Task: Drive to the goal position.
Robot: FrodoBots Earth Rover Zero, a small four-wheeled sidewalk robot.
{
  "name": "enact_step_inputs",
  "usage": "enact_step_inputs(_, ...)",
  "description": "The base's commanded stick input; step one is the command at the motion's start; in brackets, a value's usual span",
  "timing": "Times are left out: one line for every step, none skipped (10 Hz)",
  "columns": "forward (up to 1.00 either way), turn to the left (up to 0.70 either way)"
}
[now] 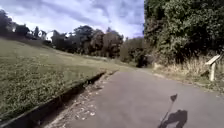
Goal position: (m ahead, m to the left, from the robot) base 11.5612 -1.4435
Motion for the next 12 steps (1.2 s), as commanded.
enact_step_inputs(0.7,-0.19)
enact_step_inputs(0.7,-0.19)
enact_step_inputs(0.7,-0.2)
enact_step_inputs(0.7,-0.21)
enact_step_inputs(0.7,-0.22)
enact_step_inputs(0.7,-0.11)
enact_step_inputs(0.7,-0.01)
enact_step_inputs(0.7,0.0)
enact_step_inputs(0.7,0.0)
enact_step_inputs(0.7,0.0)
enact_step_inputs(0.7,0.0)
enact_step_inputs(0.7,0.0)
